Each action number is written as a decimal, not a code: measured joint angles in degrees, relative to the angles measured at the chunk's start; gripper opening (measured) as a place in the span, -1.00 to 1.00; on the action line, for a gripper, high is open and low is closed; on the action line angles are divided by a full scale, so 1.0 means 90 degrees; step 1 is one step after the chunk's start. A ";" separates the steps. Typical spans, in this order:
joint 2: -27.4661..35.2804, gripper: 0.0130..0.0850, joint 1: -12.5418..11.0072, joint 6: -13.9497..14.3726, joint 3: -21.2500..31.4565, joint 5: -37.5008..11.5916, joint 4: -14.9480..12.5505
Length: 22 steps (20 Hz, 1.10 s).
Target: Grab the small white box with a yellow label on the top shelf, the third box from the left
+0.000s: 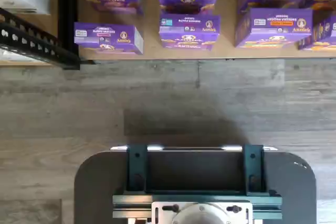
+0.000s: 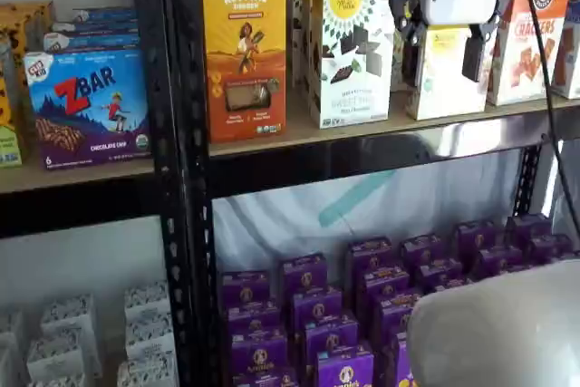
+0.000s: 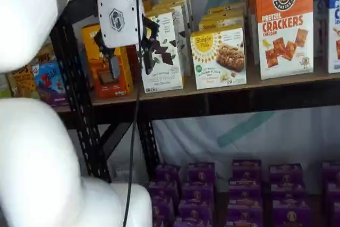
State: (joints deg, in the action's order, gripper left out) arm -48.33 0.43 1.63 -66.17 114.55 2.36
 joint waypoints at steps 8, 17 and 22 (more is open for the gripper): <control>0.0206 1.00 -0.0126 -0.0060 -0.0178 0.0335 0.0140; -0.0091 1.00 -0.0045 -0.0153 0.0132 -0.0490 -0.0296; -0.0137 1.00 -0.0454 -0.0525 0.0280 -0.0854 -0.0250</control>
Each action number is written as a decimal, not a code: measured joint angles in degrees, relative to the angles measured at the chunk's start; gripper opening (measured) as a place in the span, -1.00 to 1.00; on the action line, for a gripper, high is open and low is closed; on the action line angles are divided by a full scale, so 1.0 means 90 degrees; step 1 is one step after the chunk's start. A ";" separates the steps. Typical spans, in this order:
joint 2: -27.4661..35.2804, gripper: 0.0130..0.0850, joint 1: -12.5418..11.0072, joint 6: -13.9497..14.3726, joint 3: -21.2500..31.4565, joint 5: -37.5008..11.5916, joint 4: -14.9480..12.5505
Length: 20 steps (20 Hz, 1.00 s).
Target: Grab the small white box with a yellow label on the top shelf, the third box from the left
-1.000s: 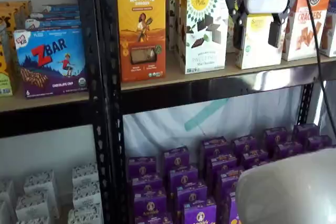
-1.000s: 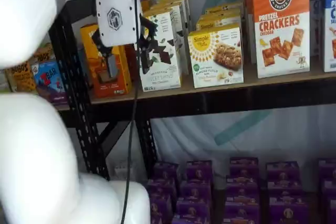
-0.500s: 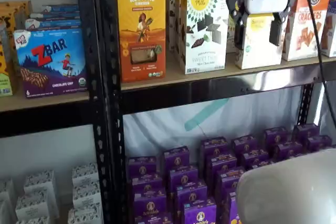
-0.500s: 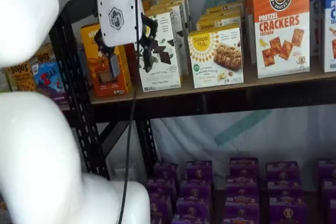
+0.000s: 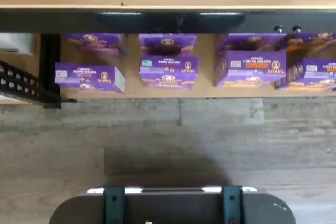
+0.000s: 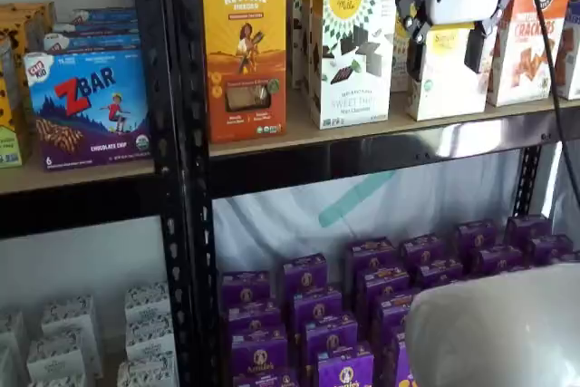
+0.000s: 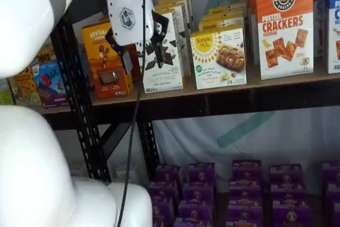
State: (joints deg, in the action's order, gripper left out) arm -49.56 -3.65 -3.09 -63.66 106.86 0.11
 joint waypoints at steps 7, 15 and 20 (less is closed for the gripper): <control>0.0089 1.00 -0.0849 -0.0811 0.0245 -0.0873 0.0015; 0.0916 1.00 -0.1953 -0.1842 -0.0124 -0.1791 0.0466; 0.1421 1.00 -0.2233 -0.2135 -0.0362 -0.2129 0.0526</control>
State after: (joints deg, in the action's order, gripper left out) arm -36.78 -23.75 -22.30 -66.92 87.71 4.84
